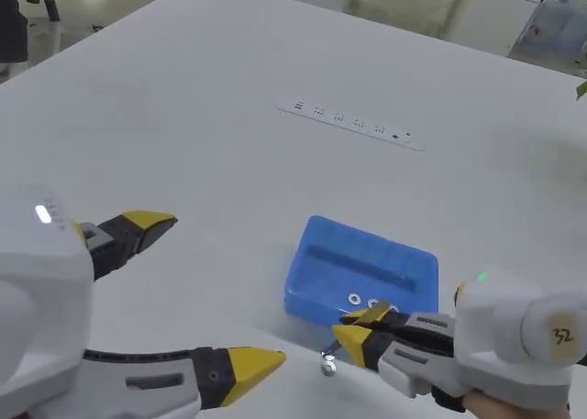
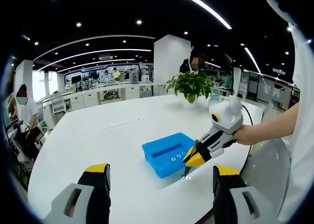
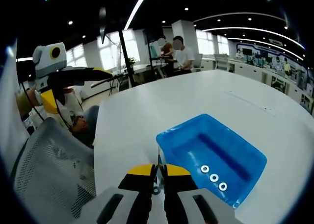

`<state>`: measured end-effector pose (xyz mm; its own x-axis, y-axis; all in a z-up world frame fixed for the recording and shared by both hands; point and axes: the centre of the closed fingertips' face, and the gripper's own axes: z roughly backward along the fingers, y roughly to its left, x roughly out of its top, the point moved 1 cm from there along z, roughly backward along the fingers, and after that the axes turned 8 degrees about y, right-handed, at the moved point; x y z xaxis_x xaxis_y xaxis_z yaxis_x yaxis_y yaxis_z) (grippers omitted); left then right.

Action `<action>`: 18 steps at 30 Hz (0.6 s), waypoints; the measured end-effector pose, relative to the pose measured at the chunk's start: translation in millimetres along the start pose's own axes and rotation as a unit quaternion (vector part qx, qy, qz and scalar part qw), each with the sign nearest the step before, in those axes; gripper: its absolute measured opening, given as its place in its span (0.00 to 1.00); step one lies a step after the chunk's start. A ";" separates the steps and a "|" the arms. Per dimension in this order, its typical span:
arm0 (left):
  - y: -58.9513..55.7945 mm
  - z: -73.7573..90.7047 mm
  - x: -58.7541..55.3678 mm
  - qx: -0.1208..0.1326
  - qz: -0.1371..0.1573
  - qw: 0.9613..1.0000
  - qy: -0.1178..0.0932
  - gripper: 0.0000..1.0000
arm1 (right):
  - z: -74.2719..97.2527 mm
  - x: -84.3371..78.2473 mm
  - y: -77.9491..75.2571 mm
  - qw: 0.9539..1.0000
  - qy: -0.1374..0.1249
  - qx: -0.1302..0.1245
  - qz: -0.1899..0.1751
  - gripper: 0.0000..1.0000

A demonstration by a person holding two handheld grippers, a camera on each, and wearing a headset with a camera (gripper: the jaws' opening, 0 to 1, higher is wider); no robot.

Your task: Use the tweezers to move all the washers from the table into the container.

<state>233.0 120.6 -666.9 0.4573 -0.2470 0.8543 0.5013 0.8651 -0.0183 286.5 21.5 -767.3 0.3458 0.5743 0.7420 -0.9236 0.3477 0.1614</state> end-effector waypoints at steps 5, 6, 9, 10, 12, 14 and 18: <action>-0.5 0.0 -1.2 0.000 -0.001 1.000 0.003 0.88 | -2.1 -1.7 0.8 1.000 0.002 -0.004 0.007 0.04; -0.2 0.2 -1.2 0.001 0.000 1.000 0.002 0.88 | -2.4 -1.7 0.3 1.000 0.004 -0.006 0.008 0.03; 1.1 0.7 -1.8 0.004 0.001 1.000 0.003 0.88 | -2.3 -1.3 -0.7 1.000 0.004 -0.007 0.009 0.03; 1.4 0.7 -1.9 0.004 0.001 1.000 0.003 0.88 | -2.1 -1.0 -0.7 1.000 0.006 -0.009 0.011 0.04; 2.2 1.0 -2.0 0.005 0.003 1.000 0.003 0.88 | -2.5 -2.1 0.0 1.000 0.013 -0.012 0.022 0.03; 2.8 1.4 -1.7 0.006 0.002 1.000 0.002 0.88 | -2.5 -2.7 0.4 0.999 0.014 -0.013 0.027 0.03; 3.3 1.7 -1.6 0.007 0.004 1.000 0.001 0.88 | -2.6 -3.0 0.4 0.999 0.015 -0.012 0.025 0.03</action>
<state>232.7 124.5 -667.4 0.4634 -0.2414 0.8526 0.4869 0.8733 -0.0174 285.6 21.8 -771.1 0.3037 0.6135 0.7290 -0.9360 0.3349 0.1081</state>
